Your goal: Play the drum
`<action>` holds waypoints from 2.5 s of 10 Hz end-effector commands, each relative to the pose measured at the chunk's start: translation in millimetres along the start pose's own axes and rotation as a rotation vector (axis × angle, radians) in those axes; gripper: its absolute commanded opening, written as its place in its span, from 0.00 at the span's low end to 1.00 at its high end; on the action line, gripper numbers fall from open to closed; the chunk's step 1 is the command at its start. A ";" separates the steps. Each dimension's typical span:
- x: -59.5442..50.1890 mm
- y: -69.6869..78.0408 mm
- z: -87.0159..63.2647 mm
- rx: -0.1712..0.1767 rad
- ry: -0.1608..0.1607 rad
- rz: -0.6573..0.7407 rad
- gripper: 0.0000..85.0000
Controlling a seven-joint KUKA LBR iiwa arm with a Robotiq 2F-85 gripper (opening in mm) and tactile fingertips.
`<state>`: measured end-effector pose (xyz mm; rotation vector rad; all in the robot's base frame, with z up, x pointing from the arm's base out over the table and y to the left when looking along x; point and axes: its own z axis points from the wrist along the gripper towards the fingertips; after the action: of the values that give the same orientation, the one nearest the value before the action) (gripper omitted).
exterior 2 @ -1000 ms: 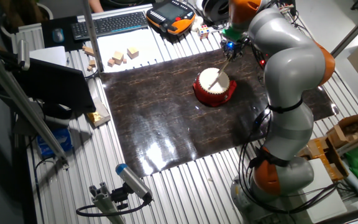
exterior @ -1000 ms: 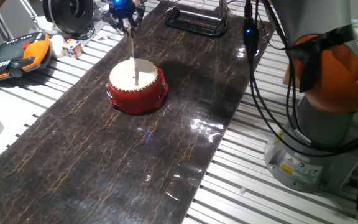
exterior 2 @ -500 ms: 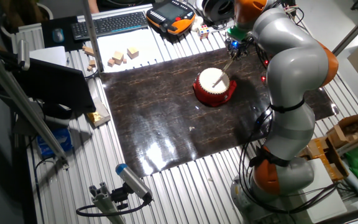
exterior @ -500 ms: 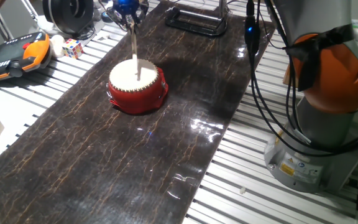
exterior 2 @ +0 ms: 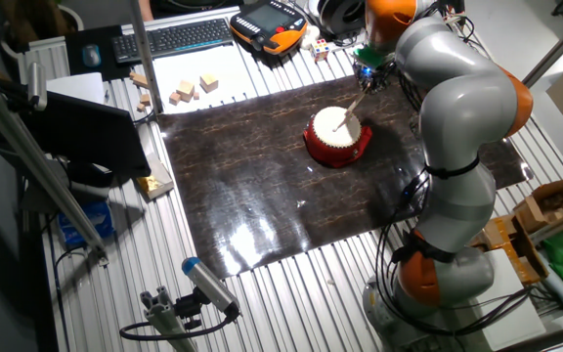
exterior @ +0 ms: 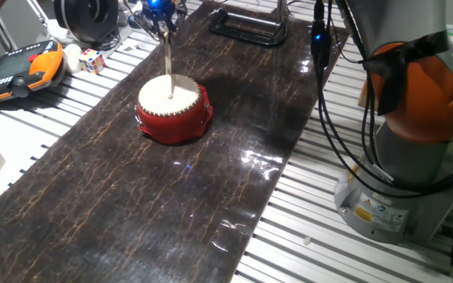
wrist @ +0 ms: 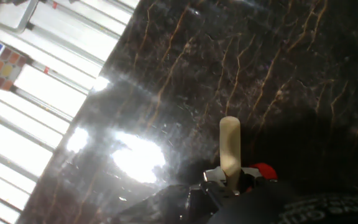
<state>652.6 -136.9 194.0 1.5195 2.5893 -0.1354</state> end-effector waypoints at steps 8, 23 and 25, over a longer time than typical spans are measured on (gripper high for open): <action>-1.9 -3.4 -3.7 0.012 0.026 -0.040 0.25; -4.8 -6.3 -5.3 0.023 0.055 -0.096 0.25; -4.0 -6.6 -6.0 0.026 0.061 -0.103 0.25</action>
<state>648.4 -142.5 200.4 1.4197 2.7210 -0.1369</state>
